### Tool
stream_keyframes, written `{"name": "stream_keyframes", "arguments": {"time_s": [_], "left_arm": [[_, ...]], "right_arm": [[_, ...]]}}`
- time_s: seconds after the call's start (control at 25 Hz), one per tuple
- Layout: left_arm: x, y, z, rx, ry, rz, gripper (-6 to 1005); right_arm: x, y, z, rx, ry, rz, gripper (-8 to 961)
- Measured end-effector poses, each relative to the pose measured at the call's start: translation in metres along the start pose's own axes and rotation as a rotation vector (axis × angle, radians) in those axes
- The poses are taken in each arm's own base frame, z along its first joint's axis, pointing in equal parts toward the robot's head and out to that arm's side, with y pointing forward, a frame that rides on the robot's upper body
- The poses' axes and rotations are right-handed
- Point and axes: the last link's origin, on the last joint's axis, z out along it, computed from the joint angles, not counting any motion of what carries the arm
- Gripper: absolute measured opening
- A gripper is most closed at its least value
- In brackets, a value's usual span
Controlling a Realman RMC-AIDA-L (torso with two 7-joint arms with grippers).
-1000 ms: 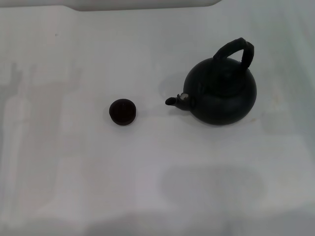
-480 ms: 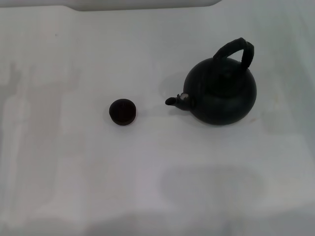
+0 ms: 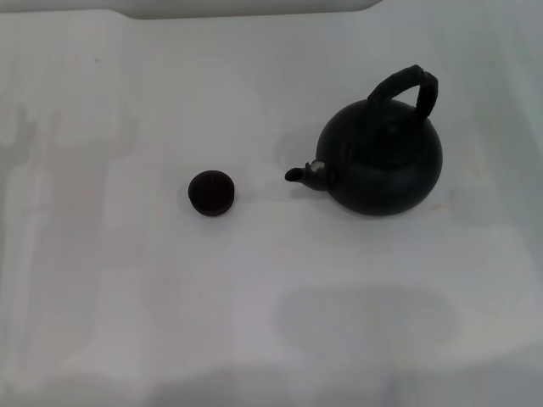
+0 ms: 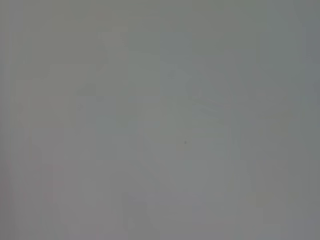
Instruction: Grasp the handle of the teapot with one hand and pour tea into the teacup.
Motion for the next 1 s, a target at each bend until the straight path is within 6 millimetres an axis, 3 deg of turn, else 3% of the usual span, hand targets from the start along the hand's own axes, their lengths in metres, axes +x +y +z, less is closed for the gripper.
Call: {"name": "stream_keyframes", "arguments": {"time_s": [1.0], "left_arm": [[0.0002,0.0009,0.0027,-0.004,-0.001,-0.004,882]], "right_arm": [[-0.0010,0.0023,0.0096,0.001,0.009,0.000,874]]}}
